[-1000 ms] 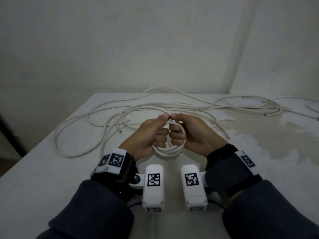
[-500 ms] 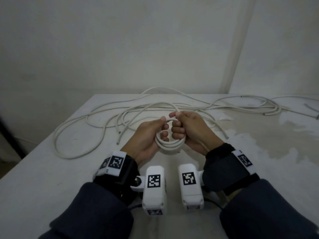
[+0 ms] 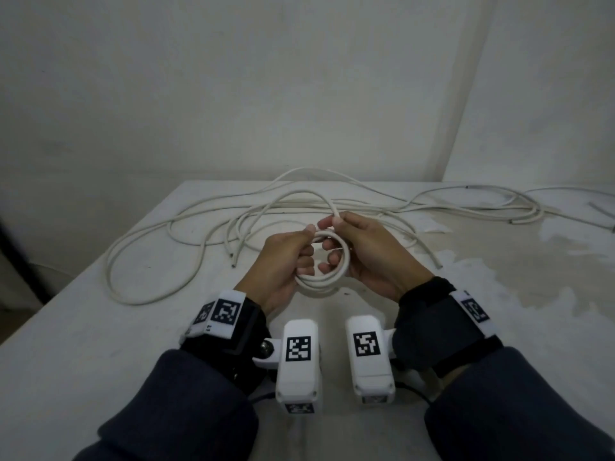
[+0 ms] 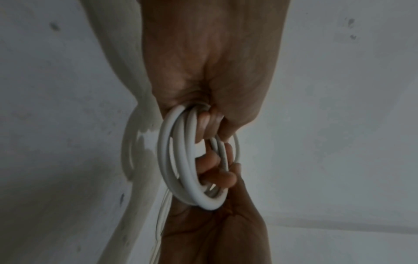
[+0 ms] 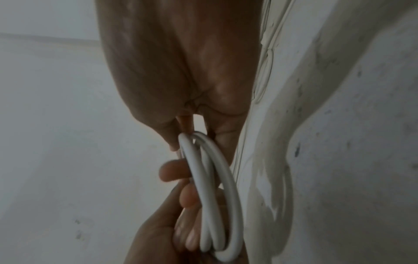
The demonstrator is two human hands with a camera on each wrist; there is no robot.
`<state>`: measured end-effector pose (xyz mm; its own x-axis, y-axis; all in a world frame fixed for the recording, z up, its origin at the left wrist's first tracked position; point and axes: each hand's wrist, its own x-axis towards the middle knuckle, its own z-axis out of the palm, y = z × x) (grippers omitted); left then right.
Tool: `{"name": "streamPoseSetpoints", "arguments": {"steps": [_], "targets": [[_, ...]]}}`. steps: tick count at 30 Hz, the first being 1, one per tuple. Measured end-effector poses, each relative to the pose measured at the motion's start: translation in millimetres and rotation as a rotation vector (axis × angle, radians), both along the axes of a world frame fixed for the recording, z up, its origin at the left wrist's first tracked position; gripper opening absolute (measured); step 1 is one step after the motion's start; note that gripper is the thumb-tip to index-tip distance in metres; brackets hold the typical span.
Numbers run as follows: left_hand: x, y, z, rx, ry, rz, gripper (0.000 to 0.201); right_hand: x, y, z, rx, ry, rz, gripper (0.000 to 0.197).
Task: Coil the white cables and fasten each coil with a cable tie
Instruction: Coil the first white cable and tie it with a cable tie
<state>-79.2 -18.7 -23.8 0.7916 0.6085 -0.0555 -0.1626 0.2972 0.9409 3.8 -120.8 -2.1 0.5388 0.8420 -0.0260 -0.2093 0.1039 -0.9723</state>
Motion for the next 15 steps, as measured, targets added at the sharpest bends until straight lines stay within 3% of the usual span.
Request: {"name": "streamPoseSetpoints", "arguments": {"steps": [10, 13, 15], "targets": [[-5.4, 0.9, -1.8, 0.303, 0.07, -0.072, 0.022, 3.6, -6.5, 4.3, -0.159, -0.083, 0.064, 0.027], [-4.4, -1.4, -0.4, 0.406, 0.108, -0.026, 0.015, -1.0, -2.4, 4.4, -0.219, -0.124, 0.06, 0.028], [-4.3, -2.3, -0.1, 0.425, 0.107, 0.021, 0.023, -4.0, -0.9, 4.9, -0.242, -0.181, 0.067, 0.026]]}}
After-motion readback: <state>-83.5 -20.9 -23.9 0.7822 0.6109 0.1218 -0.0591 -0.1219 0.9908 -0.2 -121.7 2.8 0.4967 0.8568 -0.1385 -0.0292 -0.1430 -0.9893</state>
